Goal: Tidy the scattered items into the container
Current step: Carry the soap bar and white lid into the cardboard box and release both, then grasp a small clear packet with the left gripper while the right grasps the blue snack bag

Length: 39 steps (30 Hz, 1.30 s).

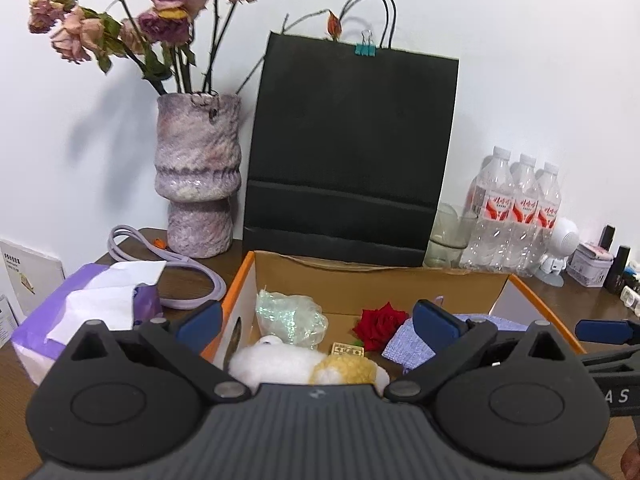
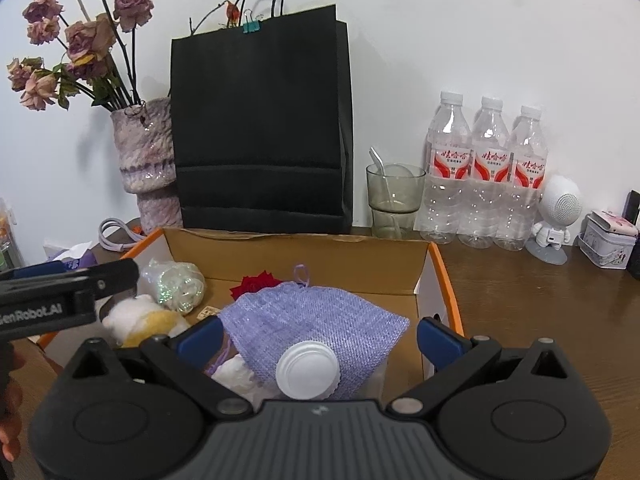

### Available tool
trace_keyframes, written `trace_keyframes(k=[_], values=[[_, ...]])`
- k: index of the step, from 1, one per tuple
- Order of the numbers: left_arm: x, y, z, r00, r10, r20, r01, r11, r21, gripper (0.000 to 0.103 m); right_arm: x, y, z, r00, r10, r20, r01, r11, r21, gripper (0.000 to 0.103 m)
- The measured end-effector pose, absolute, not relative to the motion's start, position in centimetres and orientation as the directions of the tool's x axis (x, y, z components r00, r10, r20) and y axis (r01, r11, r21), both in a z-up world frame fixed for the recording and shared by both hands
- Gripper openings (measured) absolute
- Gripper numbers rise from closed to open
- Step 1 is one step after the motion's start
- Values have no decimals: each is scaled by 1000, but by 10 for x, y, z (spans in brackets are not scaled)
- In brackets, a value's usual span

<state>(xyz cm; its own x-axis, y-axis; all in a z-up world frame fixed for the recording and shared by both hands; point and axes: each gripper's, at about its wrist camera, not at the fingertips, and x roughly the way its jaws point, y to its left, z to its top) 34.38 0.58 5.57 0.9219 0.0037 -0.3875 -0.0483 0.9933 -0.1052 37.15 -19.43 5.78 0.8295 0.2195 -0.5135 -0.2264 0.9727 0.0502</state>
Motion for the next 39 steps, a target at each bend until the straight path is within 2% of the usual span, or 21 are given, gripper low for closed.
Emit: trace_keyframes(k=[7, 16, 25, 28, 31, 33, 34, 35, 38, 39], values=[[299, 21, 61, 926, -8, -379, -34, 994, -102, 103, 341, -201, 65, 836, 228, -500, -226, 972, 66, 103], [226, 48, 46, 899, 33, -436, -54, 998, -36, 103, 271, -205, 54, 805, 260, -533, -258, 963, 79, 103], [162, 83, 35, 872, 87, -481, -125, 991, -48, 103, 206, -186, 29, 738, 366, -567, -380, 919, 99, 103], [151, 83, 29, 864, 82, -496, -122, 991, -49, 103, 189, -171, 19, 705, 399, -586, -441, 894, 79, 100], [144, 79, 23, 859, 72, -508, -112, 992, -50, 103, 180, -155, 8, 688, 397, -607, -477, 878, 34, 93], [142, 75, 20, 856, 57, -514, -98, 994, -53, 103, 180, -149, 2, 686, 382, -620, -485, 875, 3, 85], [141, 72, 19, 855, 50, -517, -91, 994, -54, 103, 181, -147, -1, 681, 373, -630, -484, 875, -6, 72], [142, 68, 18, 853, 43, -520, -85, 995, -56, 103, 184, -147, -4, 675, 364, -641, -479, 878, -6, 53], [145, 58, 14, 846, 23, -532, -63, 996, -57, 103, 190, -161, -6, 670, 380, -638, -458, 887, 48, 27], [147, 54, 12, 844, 14, -536, -53, 997, -57, 103, 192, -166, -6, 673, 381, -634, -448, 892, 61, 27]])
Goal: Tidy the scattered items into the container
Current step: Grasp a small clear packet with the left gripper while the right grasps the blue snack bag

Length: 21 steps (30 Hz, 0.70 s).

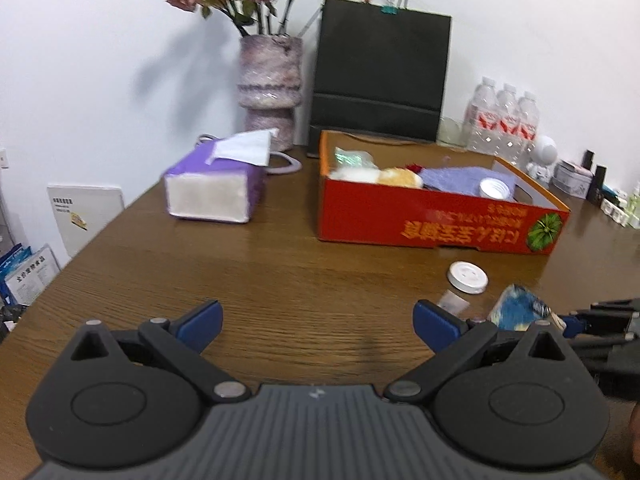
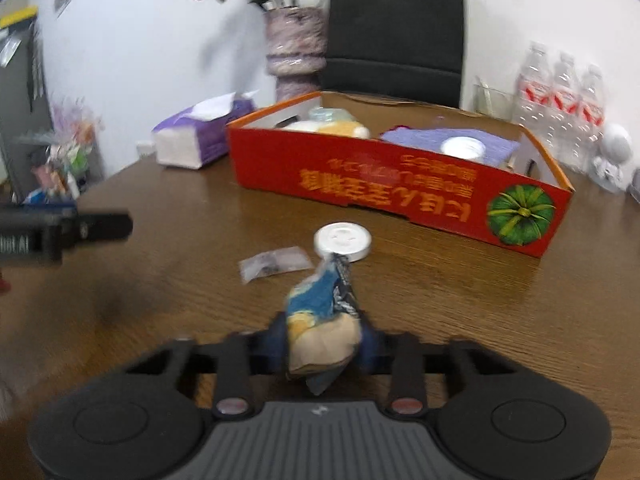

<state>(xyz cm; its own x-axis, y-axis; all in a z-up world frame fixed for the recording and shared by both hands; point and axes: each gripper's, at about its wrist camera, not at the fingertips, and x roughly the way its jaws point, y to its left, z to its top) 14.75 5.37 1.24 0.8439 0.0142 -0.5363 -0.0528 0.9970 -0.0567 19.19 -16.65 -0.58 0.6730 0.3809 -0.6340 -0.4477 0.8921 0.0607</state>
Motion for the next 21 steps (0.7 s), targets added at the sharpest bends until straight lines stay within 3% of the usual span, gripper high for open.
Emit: trace_keyframes(k=[2, 13, 15, 17, 21], values=[[154, 43, 9, 839, -8, -545, -25, 998, -54, 103, 195, -180, -6, 680, 388, -622, -430, 898, 90, 23], [202, -19, -18, 797, -45, -602, 100, 993, 59, 101, 217, -237, -6, 736, 356, -576, -311, 933, 180, 23], [207, -22, -20, 796, -49, -603, 112, 991, 68, 91, 218, -241, -6, 742, 351, -571, -302, 936, 182, 23], [211, -23, -23, 786, -68, -614, 127, 991, 53, 71, 218, -242, -5, 748, 351, -563, -299, 936, 186, 24], [210, -29, -22, 784, -132, -607, 191, 981, 32, 20, 216, -240, -4, 753, 353, -556, -308, 935, 176, 24]])
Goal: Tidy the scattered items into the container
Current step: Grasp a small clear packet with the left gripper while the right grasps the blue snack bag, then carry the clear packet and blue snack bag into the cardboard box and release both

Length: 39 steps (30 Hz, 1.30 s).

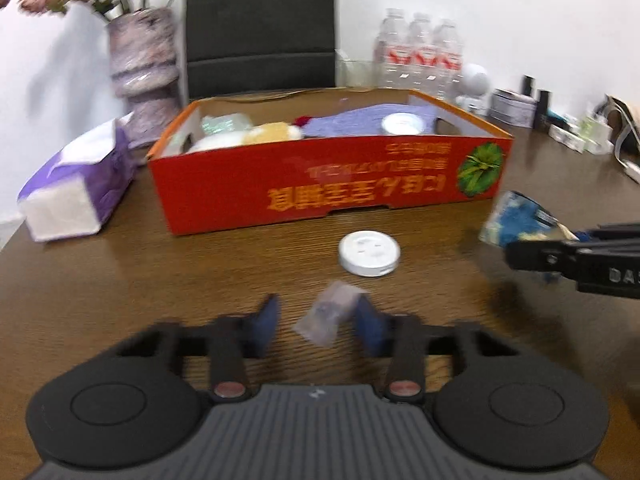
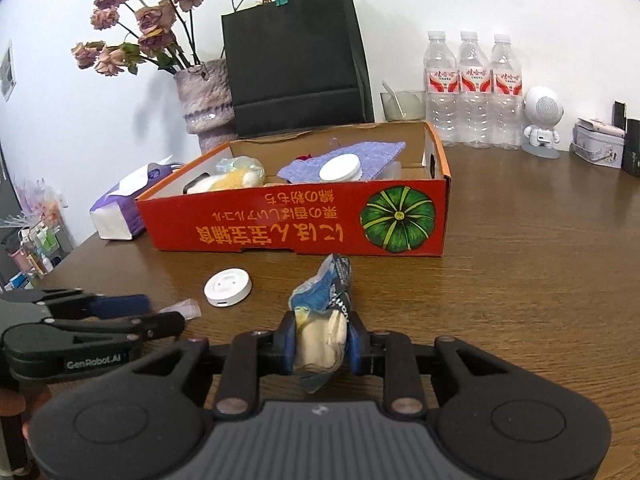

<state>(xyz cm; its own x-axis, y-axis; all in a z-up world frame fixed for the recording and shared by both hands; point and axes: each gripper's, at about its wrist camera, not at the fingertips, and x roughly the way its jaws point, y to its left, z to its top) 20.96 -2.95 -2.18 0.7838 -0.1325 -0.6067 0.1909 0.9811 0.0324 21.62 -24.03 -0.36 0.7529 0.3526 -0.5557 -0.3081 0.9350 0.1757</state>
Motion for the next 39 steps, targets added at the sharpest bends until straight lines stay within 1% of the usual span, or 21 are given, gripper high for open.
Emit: trace_keyframes(k=[3, 10, 16, 22, 27, 33, 39], values=[[207, -37, -22, 789, -125, -602, 200, 978, 59, 19, 213, -237, -3, 755, 351, -554, -315, 935, 162, 24], [196, -31, -15, 814, -144, -563, 187, 982, 19, 19, 211, -238, -2, 766, 344, -543, -306, 938, 161, 24], [187, -17, 11, 860, -176, -479, 169, 984, -57, 19, 207, -244, 7, 779, 374, -503, -318, 927, 198, 24], [202, -9, 49, 900, -203, -385, 185, 979, -84, 19, 219, -251, 22, 784, 391, -483, -310, 920, 241, 24], [230, -8, 69, 922, -211, -325, 187, 977, -103, 19, 240, -248, 42, 815, 360, -455, -299, 933, 202, 24], [268, -6, 69, 923, -217, -319, 172, 972, -162, 19, 277, -232, 61, 840, 349, -415, -303, 937, 174, 24], [299, 1, 56, 916, -197, -349, 141, 973, -181, 19, 322, -209, 66, 843, 353, -405, -313, 935, 163, 24]])
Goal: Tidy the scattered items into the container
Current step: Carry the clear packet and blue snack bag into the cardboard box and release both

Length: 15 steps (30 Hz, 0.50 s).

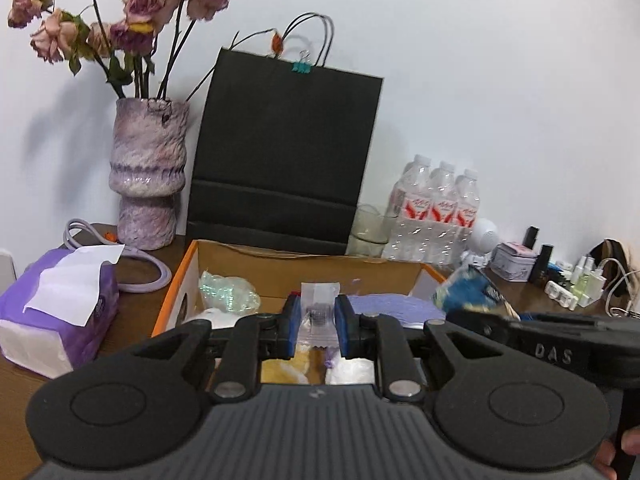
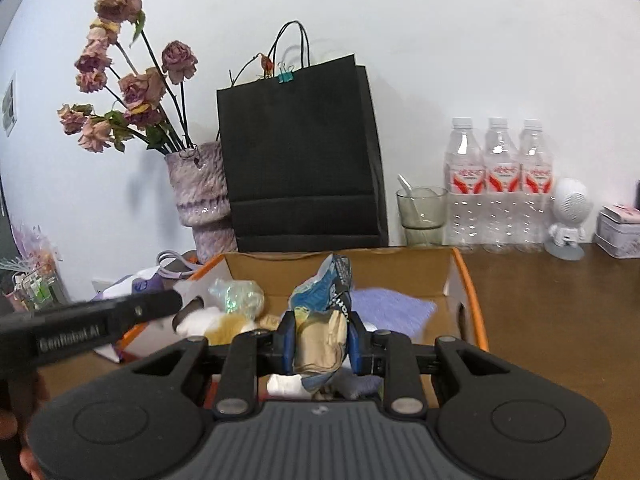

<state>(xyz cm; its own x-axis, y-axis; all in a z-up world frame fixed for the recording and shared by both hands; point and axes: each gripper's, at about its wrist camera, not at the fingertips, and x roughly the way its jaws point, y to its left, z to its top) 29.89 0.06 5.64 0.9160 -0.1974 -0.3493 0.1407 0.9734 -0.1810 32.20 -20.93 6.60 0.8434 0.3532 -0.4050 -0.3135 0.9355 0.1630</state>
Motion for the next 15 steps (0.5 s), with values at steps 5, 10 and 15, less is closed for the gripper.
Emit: trace_keyframes(k=[5, 10, 15], values=[[325, 9, 48, 916, -165, -365, 108, 979, -170, 19, 350, -197, 62, 833, 358, -421, -317, 934, 167, 24], [341, 13, 34, 903, -139, -406, 81, 984, -156, 19, 360, -188, 49, 815, 342, -467, -320, 939, 128, 25], [345, 15, 29, 895, -138, -425, 82, 986, -147, 21, 363, -187, 43, 807, 322, -494, -305, 945, 117, 29]])
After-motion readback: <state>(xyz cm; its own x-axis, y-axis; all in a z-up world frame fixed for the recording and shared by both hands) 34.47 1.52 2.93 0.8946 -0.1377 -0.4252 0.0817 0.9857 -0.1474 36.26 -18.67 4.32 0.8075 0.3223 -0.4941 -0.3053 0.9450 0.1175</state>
